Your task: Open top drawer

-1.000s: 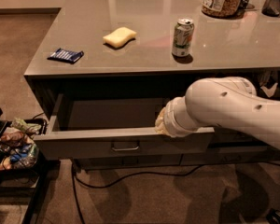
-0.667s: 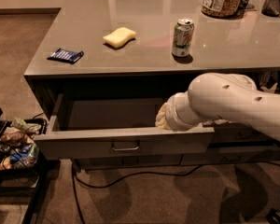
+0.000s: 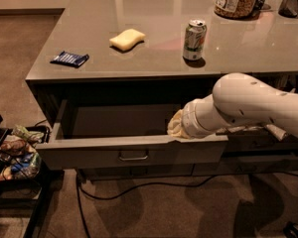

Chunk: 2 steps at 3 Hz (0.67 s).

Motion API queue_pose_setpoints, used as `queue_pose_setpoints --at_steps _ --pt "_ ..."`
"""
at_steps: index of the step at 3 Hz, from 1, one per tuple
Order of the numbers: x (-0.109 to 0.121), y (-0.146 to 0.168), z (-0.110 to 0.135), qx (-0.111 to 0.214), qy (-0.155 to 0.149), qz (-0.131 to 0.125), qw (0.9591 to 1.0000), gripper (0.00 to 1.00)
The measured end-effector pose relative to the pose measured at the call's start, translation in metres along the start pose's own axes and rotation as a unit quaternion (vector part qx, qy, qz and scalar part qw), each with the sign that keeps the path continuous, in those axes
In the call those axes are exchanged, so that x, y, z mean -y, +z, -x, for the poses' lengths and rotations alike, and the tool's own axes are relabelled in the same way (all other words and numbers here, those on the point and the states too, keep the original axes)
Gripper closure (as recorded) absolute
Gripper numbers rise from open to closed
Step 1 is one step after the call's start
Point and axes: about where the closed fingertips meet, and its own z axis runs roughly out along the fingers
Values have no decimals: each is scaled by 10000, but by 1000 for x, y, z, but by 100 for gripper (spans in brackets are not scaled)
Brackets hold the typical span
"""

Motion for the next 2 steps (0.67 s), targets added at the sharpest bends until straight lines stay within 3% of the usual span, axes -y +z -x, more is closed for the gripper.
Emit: queue_pose_setpoints --at_steps 2 --pt "13 3 0 -61 -113 -1 9999 100"
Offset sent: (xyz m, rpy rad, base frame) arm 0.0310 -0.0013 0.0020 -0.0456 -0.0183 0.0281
